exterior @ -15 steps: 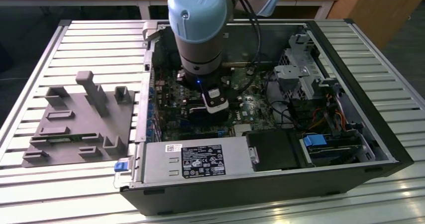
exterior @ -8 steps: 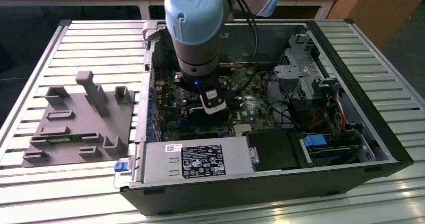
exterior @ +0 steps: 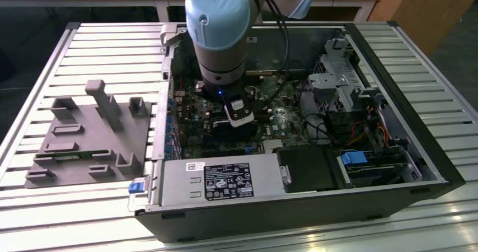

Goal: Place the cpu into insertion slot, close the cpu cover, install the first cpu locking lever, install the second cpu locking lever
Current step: 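Install the second cpu locking lever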

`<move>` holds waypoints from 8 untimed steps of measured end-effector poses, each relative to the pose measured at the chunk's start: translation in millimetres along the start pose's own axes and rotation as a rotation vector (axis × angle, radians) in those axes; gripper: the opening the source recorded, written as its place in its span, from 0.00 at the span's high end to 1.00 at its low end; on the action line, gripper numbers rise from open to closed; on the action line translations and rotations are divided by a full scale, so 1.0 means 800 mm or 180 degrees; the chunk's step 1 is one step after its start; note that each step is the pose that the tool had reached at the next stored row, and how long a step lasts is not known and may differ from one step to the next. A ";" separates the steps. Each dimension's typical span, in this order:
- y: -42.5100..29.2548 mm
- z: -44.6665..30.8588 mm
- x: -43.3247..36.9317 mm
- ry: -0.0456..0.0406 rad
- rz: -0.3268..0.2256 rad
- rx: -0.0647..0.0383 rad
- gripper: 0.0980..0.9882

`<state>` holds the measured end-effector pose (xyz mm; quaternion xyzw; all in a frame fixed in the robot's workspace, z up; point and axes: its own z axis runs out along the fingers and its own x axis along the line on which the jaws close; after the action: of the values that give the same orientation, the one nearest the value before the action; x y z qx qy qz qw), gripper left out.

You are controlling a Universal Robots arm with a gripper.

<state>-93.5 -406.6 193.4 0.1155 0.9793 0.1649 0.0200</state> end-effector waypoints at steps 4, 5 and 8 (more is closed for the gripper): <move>-0.0006 0.0019 0.001 0.0012 -0.0035 0.0001 1.00; -0.0007 0.0024 0.001 0.0016 -0.0044 0.0000 1.00; -0.0008 0.0039 0.002 0.0025 -0.0070 0.0001 1.00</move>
<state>-94.7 -405.9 190.2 0.1040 0.9806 0.1650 0.0180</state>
